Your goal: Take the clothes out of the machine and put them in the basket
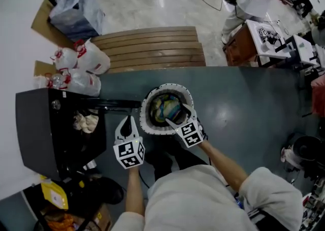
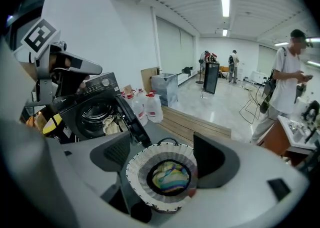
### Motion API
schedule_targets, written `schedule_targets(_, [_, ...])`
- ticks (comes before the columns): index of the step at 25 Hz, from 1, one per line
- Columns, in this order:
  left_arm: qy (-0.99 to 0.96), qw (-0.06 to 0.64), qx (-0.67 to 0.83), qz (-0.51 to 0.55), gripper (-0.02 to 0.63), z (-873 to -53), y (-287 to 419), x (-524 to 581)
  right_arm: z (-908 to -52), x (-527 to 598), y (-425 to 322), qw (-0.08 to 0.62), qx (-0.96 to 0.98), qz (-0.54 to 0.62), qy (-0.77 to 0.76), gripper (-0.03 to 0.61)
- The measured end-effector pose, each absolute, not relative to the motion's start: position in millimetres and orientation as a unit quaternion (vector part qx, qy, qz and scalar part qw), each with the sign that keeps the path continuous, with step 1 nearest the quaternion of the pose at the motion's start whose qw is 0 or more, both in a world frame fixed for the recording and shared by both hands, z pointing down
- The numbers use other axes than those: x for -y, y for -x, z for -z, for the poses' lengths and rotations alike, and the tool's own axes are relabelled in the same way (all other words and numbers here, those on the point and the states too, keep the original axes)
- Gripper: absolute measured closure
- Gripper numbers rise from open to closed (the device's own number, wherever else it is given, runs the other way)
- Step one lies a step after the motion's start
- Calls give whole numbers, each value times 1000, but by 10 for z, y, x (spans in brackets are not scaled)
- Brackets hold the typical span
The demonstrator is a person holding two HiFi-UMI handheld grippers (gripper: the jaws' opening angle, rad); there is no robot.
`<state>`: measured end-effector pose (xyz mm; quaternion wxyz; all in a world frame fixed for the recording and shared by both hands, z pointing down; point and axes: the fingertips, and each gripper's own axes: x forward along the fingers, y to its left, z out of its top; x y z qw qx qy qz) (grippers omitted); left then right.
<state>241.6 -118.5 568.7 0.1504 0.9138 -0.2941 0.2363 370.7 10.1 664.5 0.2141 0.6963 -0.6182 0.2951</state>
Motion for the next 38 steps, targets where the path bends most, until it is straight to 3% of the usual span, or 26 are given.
schedule_targets(2, [-908,155,312,-233,595,-5679,-2301,1218,-6599,-101,-3698,220,625,-290,-690,190])
schedule_targets(7, [-893,158,358,-224,595,-5579,-1948,1286,-6407,-8,-3642,237,639,-263,-683,431])
schedule_targets(9, [-887,160,373,-220,595,-5556,-1745,1376,-6351,131,-3506,241,648,-255,-676,495])
schedule_targets(12, [-869,168,418,-206,595,-5558,-1323,1524,-6293,467,-3196,253,683,-235,-644,543])
schedule_targets(18, [-819,185,514,-177,595,-5489,-257,1536,-6107,985,-2274,270,763,-191,-556,554])
schedule_targets(29, [-729,234,628,-140,595,-5827,1959,1308,-6140,1508,71,299,849,-126,-417,554])
schedule_targets(38, [-714,251,641,-131,595,-6330,2925,1315,-6426,1802,1251,305,863,-103,-388,554])
